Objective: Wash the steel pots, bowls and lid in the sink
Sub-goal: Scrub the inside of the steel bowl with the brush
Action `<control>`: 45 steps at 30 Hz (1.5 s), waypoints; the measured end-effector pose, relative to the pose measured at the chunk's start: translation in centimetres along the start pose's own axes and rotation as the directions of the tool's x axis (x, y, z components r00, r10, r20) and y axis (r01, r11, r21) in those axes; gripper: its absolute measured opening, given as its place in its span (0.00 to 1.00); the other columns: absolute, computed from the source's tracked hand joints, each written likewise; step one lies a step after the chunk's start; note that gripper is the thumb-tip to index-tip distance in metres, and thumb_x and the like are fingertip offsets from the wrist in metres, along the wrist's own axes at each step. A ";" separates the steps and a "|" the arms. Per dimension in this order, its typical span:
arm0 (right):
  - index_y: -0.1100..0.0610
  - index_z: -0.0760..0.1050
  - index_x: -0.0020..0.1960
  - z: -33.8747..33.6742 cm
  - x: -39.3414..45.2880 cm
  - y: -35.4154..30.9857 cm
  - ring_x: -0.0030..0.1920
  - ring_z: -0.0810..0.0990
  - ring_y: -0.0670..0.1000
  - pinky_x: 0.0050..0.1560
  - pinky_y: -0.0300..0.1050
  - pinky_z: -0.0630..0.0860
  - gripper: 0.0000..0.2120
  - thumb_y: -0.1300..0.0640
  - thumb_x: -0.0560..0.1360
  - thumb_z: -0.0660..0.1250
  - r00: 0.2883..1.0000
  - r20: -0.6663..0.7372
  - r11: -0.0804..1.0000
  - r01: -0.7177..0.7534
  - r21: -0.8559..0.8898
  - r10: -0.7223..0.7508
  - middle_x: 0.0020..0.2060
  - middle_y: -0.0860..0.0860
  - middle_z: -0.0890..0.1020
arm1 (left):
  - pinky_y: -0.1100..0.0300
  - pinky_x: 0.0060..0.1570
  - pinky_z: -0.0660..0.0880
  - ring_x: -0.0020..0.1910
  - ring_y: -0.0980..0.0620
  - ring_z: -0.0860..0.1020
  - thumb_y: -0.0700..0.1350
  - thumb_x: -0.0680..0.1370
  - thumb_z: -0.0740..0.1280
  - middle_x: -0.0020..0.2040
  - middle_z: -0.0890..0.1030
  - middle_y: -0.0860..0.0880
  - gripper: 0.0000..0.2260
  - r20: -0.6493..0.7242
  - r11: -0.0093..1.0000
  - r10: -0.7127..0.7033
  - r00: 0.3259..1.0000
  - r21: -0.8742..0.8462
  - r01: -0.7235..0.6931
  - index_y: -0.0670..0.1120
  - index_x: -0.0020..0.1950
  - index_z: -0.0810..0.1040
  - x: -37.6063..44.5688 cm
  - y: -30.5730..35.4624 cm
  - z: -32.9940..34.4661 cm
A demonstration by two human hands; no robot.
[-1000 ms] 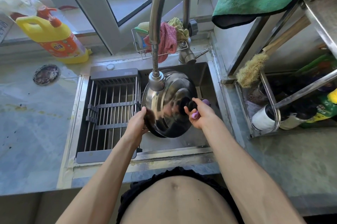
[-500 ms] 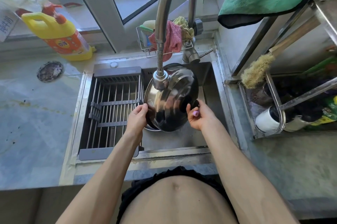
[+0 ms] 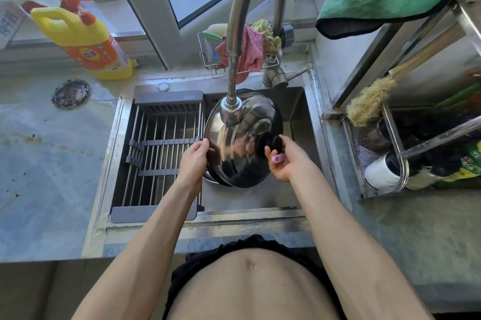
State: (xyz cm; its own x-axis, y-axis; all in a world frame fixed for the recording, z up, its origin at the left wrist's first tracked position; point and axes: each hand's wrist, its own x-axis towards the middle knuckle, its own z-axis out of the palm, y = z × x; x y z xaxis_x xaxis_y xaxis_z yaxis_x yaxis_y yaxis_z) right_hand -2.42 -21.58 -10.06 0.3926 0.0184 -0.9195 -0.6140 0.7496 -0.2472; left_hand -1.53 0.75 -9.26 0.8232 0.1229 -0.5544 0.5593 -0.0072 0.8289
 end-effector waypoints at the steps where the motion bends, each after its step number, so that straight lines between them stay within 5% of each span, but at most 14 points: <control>1: 0.58 0.74 0.62 0.0 0.0 0.1 0.27 0.79 0.47 0.20 0.36 0.71 0.20 0.48 0.76 0.69 1.000 -0.016 1.000 0.009 -0.022 -0.009 0.45 0.57 0.82 | 0.55 0.46 0.74 0.43 0.50 0.79 0.48 0.86 0.62 0.43 0.83 0.47 0.12 0.003 1.000 -0.011 1.000 0.008 0.011 0.44 0.48 0.81 0.0 0.1 -0.1; 8: 0.59 0.71 0.66 0.3 -0.2 1.0 0.22 0.75 0.44 0.20 0.33 0.69 0.23 0.54 0.75 0.73 0.985 -0.064 0.961 0.138 -0.240 -0.158 0.55 0.62 0.80 | 0.55 0.47 0.77 0.48 0.49 0.82 0.52 0.85 0.62 0.49 0.85 0.47 0.15 0.043 0.992 -0.098 0.994 0.079 0.094 0.42 0.57 0.82 0.7 -0.4 -1.0; 10: 0.56 0.71 0.67 0.2 0.1 1.1 0.22 0.72 0.43 0.20 0.32 0.65 0.25 0.55 0.73 0.75 0.971 -0.078 0.935 0.191 -0.299 -0.224 0.48 0.61 0.81 | 0.55 0.47 0.76 0.48 0.50 0.83 0.53 0.85 0.62 0.48 0.85 0.48 0.17 0.040 0.989 -0.104 0.994 0.111 0.099 0.41 0.61 0.81 0.9 -0.6 -1.2; 13: 0.52 0.73 0.52 -0.1 -0.2 1.1 0.25 0.65 0.44 0.19 0.35 0.59 0.14 0.58 0.71 0.76 0.962 -0.069 0.902 0.219 -0.372 -0.263 0.34 0.53 0.75 | 0.55 0.47 0.76 0.48 0.50 0.82 0.53 0.85 0.62 0.46 0.84 0.49 0.16 0.040 0.987 -0.090 0.995 0.135 0.084 0.42 0.61 0.81 1.1 -0.3 -1.2; 16: 0.53 0.76 0.54 -0.5 -0.7 1.3 0.24 0.65 0.44 0.20 0.36 0.61 0.16 0.62 0.70 0.77 0.955 -0.039 0.880 0.255 -0.400 -0.294 0.31 0.51 0.75 | 0.53 0.50 0.77 0.47 0.49 0.80 0.53 0.84 0.62 0.46 0.83 0.48 0.15 0.054 0.987 -0.059 0.997 0.154 0.050 0.43 0.57 0.81 1.6 0.7 -1.0; 18: 0.54 0.79 0.56 -0.6 -1.0 1.5 0.27 0.72 0.43 0.29 0.38 0.70 0.19 0.65 0.68 0.77 0.939 0.012 0.843 0.313 -0.437 -0.343 0.37 0.51 0.80 | 0.51 0.52 0.77 0.47 0.49 0.80 0.53 0.84 0.62 0.47 0.83 0.47 0.15 0.055 0.985 -0.043 0.998 0.169 0.033 0.43 0.58 0.81 2.0 1.5 -0.9; 20: 0.55 0.80 0.59 -0.8 -1.2 1.8 0.40 0.82 0.46 0.48 0.43 0.79 0.22 0.66 0.66 0.78 0.906 0.068 0.768 0.393 -0.505 -0.418 0.46 0.51 0.84 | 0.51 0.53 0.78 0.48 0.49 0.80 0.53 0.83 0.63 0.48 0.83 0.47 0.15 0.030 0.983 -0.042 0.999 0.178 0.036 0.43 0.59 0.81 2.5 2.3 -0.7; 23: 0.53 0.80 0.59 -1.4 -1.3 1.9 0.55 0.81 0.50 0.60 0.45 0.76 0.24 0.65 0.65 0.79 0.831 0.154 0.571 0.490 -0.658 -0.535 0.55 0.50 0.82 | 0.54 0.42 0.74 0.44 0.47 0.77 0.52 0.81 0.65 0.43 0.80 0.48 0.15 0.025 0.984 -0.034 0.999 0.177 0.029 0.41 0.55 0.81 3.0 3.1 -0.3; 27: 0.49 0.80 0.59 -2.1 -1.5 1.4 0.54 0.80 0.49 0.54 0.39 0.73 0.24 0.61 0.65 0.80 0.777 0.264 0.366 0.529 -0.765 -0.571 0.54 0.48 0.82 | 0.55 0.40 0.69 0.39 0.49 0.75 0.52 0.81 0.64 0.37 0.78 0.50 0.09 0.026 0.986 -0.049 0.998 0.163 0.044 0.47 0.47 0.78 3.3 3.9 0.6; 33: 0.56 0.79 0.58 -2.9 -1.5 0.9 0.45 0.81 0.43 0.41 0.32 0.72 0.21 0.56 0.66 0.80 0.790 0.222 0.484 0.543 -0.686 -0.572 0.45 0.46 0.82 | 0.54 0.41 0.82 0.38 0.48 0.85 0.54 0.82 0.66 0.39 0.86 0.47 0.13 -0.037 0.964 -0.262 0.964 -0.060 0.260 0.44 0.50 0.82 2.9 2.8 1.9; 37: 0.56 0.80 0.46 -3.0 -1.6 0.8 0.23 0.72 0.40 0.22 0.30 0.63 0.10 0.48 0.76 0.71 0.781 0.121 0.550 0.530 -0.646 -0.612 0.27 0.45 0.75 | 0.50 0.48 0.83 0.45 0.45 0.87 0.60 0.79 0.70 0.45 0.88 0.44 0.20 -0.107 0.952 -0.288 0.952 -0.139 0.272 0.43 0.54 0.82 2.0 1.0 2.0; 45: 0.58 0.79 0.52 -3.1 -1.0 -3.1 0.42 0.80 0.54 0.34 0.42 0.70 0.17 0.46 0.79 0.62 0.713 0.031 0.321 0.353 -0.879 -0.701 0.45 0.55 0.83 | 0.49 0.51 0.82 0.48 0.45 0.86 0.61 0.77 0.71 0.48 0.87 0.45 0.20 -0.197 0.927 -0.307 0.931 -0.282 0.246 0.46 0.56 0.81 1.2 0.5 0.4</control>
State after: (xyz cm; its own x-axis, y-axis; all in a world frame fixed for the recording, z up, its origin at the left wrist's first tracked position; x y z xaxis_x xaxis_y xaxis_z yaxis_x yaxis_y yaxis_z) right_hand -3.04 -25.92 -9.31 0.7312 -0.4917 -0.4729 -0.6600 -0.3346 -0.6726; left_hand -0.18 0.48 -9.53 0.5755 0.3118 -0.7560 0.6938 0.3033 0.6532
